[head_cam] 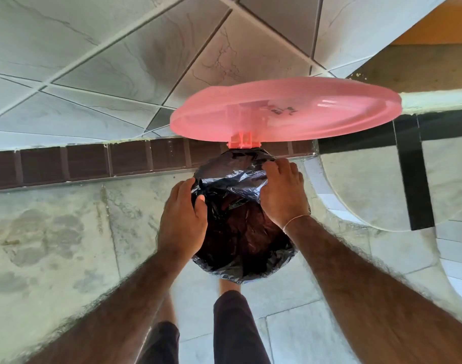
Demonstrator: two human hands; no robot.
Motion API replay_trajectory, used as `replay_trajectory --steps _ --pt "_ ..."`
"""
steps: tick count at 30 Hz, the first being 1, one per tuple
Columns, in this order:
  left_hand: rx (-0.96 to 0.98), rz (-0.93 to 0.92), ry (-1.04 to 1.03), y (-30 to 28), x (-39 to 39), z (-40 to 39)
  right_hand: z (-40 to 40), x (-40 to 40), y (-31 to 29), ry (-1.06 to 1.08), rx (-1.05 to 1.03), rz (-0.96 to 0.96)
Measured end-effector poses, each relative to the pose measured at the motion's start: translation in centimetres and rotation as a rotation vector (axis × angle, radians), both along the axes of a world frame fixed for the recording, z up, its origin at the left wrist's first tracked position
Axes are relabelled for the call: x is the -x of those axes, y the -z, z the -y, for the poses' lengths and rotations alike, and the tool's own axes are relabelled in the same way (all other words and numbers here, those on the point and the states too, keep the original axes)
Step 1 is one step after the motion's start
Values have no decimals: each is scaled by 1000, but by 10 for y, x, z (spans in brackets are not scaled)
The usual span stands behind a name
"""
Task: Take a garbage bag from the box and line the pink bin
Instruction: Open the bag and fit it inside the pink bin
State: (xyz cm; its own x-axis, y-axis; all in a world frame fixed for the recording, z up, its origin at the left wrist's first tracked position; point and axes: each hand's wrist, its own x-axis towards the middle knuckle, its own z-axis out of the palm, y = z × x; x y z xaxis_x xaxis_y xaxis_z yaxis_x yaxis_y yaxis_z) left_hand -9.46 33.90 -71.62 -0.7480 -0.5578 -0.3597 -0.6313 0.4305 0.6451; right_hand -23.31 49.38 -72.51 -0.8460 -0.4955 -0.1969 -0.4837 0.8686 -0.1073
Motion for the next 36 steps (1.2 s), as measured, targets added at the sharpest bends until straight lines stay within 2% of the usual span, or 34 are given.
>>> replay_trajectory --steps 2,4,7,8,14,19,25,32,36 --pt "-36 2 -24 -2 2 2 2 -1 0 70 41 -34" --pt "-68 24 -45 -2 3 4 -1 3 2 227 106 -19" --pt "-112 36 -51 2 6 8 -7 12 7 568 309 233" --pt "-132 44 -54 3 8 10 -11 15 8 607 315 294" --pt "-199 70 -122 8 15 20 -25 27 0 642 312 464" --pt "-93 -23 -219 -1 6 24 -37 12 -11 646 393 158" --pt "-110 37 -169 -23 -22 19 -51 -43 -28 769 364 51" --pt "-151 145 26 -67 -68 10 -54 -110 -91 602 193 290" --pt "-127 101 44 -127 -74 12 -52 -123 -155 602 221 353"
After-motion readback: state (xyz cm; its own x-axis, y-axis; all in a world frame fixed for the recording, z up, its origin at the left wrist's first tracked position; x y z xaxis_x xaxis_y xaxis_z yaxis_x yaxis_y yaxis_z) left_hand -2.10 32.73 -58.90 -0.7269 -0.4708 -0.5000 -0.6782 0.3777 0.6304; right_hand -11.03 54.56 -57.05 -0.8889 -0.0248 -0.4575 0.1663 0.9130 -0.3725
